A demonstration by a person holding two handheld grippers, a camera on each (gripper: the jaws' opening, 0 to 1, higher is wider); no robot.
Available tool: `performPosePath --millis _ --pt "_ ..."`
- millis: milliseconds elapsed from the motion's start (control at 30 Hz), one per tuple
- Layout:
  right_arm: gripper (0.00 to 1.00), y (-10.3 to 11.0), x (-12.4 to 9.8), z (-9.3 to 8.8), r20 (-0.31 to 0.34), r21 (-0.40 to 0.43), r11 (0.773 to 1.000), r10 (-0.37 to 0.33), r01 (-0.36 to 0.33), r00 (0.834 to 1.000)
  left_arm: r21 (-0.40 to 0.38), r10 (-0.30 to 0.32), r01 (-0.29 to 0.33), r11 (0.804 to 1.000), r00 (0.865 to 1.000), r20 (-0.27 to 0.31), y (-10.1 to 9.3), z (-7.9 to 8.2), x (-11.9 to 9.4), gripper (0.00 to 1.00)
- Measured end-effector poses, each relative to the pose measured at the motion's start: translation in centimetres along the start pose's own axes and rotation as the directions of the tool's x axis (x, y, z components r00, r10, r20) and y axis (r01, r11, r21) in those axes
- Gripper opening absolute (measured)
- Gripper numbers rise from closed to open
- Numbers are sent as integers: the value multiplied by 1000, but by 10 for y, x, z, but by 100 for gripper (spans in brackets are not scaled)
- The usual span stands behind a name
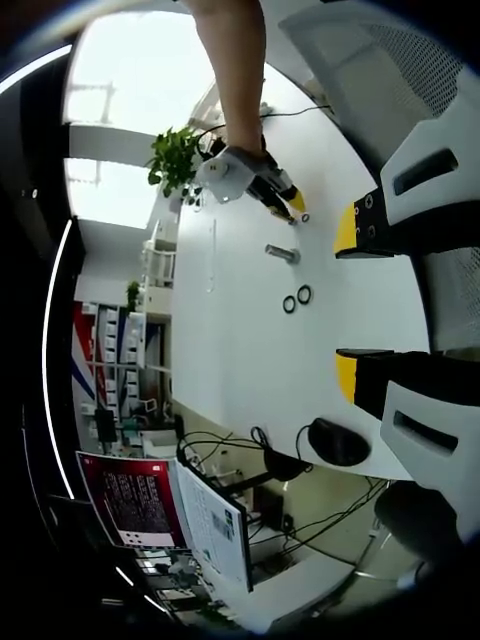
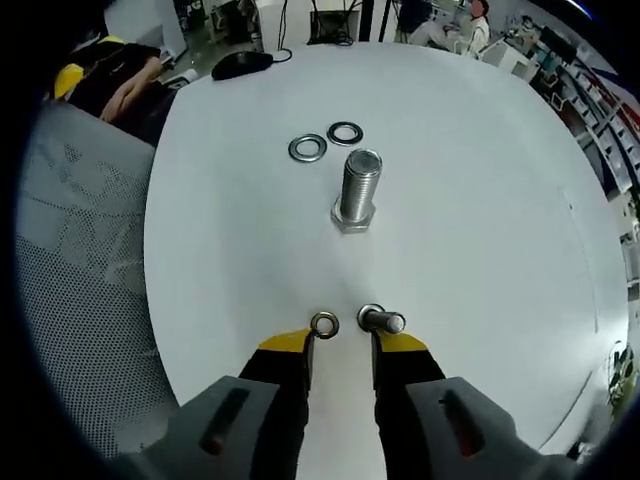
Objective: Place the washer onto the threaded stud by aligning its center hole with the stud, sliding it down to the base, and recovering from edge contact or off-axis alignment until the washer reaches the visible bottom stop.
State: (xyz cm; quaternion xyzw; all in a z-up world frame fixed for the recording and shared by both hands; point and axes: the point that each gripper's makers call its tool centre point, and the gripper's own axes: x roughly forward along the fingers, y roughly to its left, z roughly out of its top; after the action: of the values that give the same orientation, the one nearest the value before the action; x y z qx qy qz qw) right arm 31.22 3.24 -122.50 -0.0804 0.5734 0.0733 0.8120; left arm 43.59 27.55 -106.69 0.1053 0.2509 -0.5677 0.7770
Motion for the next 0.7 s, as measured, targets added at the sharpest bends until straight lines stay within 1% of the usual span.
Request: performPosePath --millis 100,200,300,367,433,500,533,567,600,700 --pt "25 3 2 0 -2 6 1000 11 -11 1000 -1 0 0 1000 1000 1 0 0 0 34" --pt "22 9 4 1 -2 15 1000 27 -27 1000 -2 1 -1 1000 1000 3 0 0 0 34" --pt "22 14 6 2 -8 2 1000 27 -27 1000 -3 1 -1 1000 1000 4 0 0 0 34" --pt "22 8 14 4 -10 0 1000 29 -29 1000 -2 1 -1 1000 1000 5 0 1 0 34" --pt "21 11 13 3 -15 -7 999 31 -31 999 -2 0 0 1000 1000 5 -1 1 0 34" --pt "19 16 10 -1 -35 -25 999 26 -27 999 -3 0 0 1000 1000 5 0 1 0 34" --pt "19 9 14 -6 -69 -65 998 5 -10 998 -3 0 0 1000 1000 6 0 1 0 34" --pt "18 11 15 1 -25 -36 999 18 -19 1000 -3 1 0 1000 1000 5 1 1 -1 34" --pt "18 11 13 -1 -38 -31 999 19 -20 999 -3 0 0 1000 1000 5 1 1 -1 34" --pt "18 14 10 -1 -33 -23 999 23 -24 999 -3 0 0 1000 1000 6 -1 1 -1 34"
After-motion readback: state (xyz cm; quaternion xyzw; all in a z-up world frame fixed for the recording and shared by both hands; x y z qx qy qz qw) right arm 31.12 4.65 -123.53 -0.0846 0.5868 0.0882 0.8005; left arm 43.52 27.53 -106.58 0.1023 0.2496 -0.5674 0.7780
